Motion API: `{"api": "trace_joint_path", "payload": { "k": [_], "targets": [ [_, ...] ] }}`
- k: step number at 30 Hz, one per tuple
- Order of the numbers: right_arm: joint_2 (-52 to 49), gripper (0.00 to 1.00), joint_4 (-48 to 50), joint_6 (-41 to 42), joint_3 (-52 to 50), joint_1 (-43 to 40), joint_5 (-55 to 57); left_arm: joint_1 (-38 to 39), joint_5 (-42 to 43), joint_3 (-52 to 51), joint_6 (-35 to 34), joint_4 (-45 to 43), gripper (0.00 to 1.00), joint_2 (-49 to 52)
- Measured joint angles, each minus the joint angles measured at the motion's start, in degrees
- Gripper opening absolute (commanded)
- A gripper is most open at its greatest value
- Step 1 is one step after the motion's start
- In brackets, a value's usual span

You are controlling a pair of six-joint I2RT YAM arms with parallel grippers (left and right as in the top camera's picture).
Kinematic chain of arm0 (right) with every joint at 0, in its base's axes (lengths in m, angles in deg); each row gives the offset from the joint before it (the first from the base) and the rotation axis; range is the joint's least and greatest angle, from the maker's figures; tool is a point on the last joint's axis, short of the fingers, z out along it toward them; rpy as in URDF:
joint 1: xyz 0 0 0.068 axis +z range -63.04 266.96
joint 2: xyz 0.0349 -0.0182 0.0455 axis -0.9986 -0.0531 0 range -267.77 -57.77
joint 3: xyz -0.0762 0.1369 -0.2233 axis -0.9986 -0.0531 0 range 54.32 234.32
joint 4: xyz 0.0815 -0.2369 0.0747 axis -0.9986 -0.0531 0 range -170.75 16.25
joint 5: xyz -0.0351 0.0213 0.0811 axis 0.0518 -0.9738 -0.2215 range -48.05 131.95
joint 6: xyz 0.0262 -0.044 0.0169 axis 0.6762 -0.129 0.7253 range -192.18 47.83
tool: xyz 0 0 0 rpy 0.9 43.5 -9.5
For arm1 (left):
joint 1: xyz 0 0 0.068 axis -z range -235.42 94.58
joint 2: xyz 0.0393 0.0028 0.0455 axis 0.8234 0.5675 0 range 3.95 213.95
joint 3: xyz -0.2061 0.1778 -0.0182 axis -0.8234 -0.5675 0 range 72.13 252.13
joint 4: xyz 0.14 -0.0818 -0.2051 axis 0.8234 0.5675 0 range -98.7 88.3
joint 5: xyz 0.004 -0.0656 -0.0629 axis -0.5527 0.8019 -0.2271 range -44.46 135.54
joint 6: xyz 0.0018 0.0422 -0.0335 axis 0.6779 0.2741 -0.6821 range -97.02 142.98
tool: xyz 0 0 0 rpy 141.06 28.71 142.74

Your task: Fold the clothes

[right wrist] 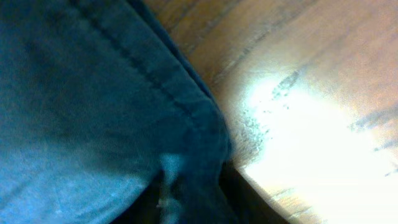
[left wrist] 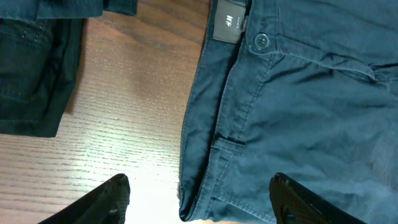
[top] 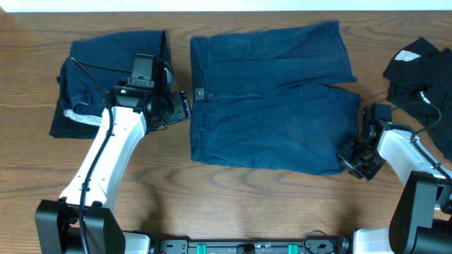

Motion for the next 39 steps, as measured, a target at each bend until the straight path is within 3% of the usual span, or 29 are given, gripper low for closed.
{"api": "trace_joint_path", "payload": {
  "k": [4, 11, 20, 31, 39],
  "targets": [
    [0.0, 0.06, 0.0, 0.28, 0.0, 0.0, -0.2, 0.0, -0.04, 0.0, -0.39, 0.76, 0.56, 0.0],
    [0.0, 0.01, 0.07, 0.24, 0.0, 0.0, -0.31, 0.0, 0.2, -1.4, -2.38, 3.48, 0.56, 0.0],
    [0.0, 0.01, 0.07, 0.24, 0.0, 0.0, -0.28, 0.07, 7.5, -12.98, -7.85, 0.39, 0.76, 0.02],
    [0.0, 0.01, 0.09, 0.24, 0.0, 0.02, -0.28, 0.9, 11.21, -18.25, -12.15, -8.39, 0.78, 0.46],
    [0.0, 0.02, 0.07, 0.24, 0.0, 0.02, -0.28, 5.35, 11.26, -18.25, -15.47, -11.45, 0.77, 6.23]
  ]
}}
